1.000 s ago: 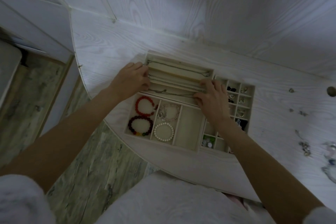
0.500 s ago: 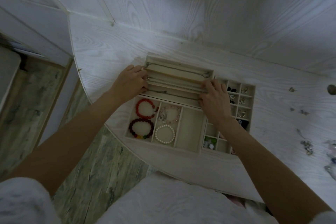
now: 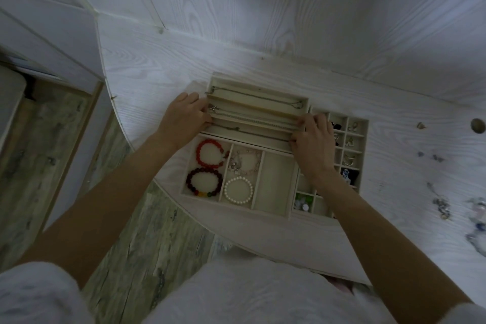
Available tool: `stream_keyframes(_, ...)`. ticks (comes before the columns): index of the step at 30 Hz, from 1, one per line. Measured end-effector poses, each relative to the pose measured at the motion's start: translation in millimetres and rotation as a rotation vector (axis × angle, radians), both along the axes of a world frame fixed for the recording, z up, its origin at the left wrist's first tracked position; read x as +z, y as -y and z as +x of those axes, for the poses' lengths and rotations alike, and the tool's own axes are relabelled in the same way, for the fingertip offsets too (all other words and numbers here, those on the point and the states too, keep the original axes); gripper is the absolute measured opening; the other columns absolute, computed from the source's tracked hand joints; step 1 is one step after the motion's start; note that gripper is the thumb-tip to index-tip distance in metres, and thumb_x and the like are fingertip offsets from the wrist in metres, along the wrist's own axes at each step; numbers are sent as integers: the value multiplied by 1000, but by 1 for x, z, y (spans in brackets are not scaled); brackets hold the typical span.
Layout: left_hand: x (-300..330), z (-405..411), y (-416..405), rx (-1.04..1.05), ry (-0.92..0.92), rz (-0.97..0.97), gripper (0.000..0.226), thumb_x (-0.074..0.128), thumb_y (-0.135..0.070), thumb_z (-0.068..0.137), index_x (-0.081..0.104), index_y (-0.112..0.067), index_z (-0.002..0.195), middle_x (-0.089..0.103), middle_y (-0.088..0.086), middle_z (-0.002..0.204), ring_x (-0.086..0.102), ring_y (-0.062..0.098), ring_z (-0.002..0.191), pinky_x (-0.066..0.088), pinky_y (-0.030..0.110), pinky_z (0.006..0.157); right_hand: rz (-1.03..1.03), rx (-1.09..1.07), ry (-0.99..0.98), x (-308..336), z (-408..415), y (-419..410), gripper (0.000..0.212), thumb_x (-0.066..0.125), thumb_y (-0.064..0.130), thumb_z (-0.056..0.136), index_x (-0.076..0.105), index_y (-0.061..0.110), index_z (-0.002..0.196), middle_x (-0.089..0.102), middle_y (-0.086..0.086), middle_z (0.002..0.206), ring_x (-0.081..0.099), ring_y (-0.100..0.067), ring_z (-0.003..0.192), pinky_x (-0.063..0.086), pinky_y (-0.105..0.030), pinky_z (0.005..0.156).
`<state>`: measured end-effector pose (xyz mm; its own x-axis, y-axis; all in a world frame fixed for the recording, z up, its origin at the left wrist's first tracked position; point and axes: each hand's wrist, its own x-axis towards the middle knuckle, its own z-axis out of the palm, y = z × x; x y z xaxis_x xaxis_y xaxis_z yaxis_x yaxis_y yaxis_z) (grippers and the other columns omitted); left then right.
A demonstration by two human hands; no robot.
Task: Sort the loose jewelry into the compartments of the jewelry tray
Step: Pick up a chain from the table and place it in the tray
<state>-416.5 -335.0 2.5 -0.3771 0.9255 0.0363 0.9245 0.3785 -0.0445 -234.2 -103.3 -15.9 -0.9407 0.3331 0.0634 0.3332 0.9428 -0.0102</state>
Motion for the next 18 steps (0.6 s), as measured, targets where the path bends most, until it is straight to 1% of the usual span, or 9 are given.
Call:
stream_keyframes(4, -3, 1, 2, -9, -12, 52, 9, 82, -13, 62, 73, -15, 62, 55, 5, 69, 51, 26, 64, 25, 32, 63, 5, 6, -14, -1, -1, 0, 6, 79, 10, 62, 74, 12, 62, 63, -7, 94, 41, -26, 89, 29, -34, 78)
stream_keyframes(7, -2, 0, 5, -24, 2, 127, 5, 78, -15, 65, 73, -15, 65, 56, 6, 70, 52, 27, 64, 25, 32, 63, 1, 7, -3, -1, 0, 0, 6, 80, 10, 63, 74, 12, 62, 63, -7, 94, 40, -25, 88, 28, -33, 78)
stream_keyframes(9, -3, 3, 6, -17, 4, 181, 4, 74, -19, 71, 74, -15, 68, 58, 6, 71, 52, 27, 66, 27, 32, 64, -17, 7, -19, 1, 1, 0, 6, 79, 9, 64, 74, 12, 62, 64, -7, 93, 40, -25, 88, 29, -33, 78)
stream_keyframes(10, -4, 5, 6, 5, 4, 214, 9, 71, -21, 76, 74, -15, 71, 59, 5, 72, 52, 26, 68, 30, 32, 64, -33, 2, -41, 4, 1, 0, 6, 79, 9, 66, 74, 11, 63, 64, -7, 92, 44, -26, 88, 31, -33, 79)
stream_keyframes(13, 1, 29, -2, 119, 74, 361, 21, 62, -28, 87, 74, -13, 78, 61, 4, 74, 52, 23, 71, 39, 32, 62, -157, -38, -177, 24, 9, 1, 5, 73, 14, 76, 74, 9, 75, 65, -8, 90, 54, -30, 87, 42, -39, 81)
stream_keyframes(16, 18, 72, -22, 247, 211, 505, 23, 59, -28, 92, 75, -13, 85, 64, 1, 76, 55, 19, 74, 47, 29, 60, -276, -29, -350, 52, 35, -10, 17, 59, 20, 86, 72, 11, 92, 65, -8, 90, 54, -27, 86, 39, -36, 77)
stream_keyframes(18, 30, 105, -42, 305, 326, 569, 23, 56, -28, 92, 74, -15, 94, 66, -1, 81, 57, 16, 78, 48, 26, 65, -234, -10, -361, 67, 68, -25, 20, 56, 17, 89, 68, 9, 102, 65, -9, 93, 53, -27, 88, 38, -35, 77)
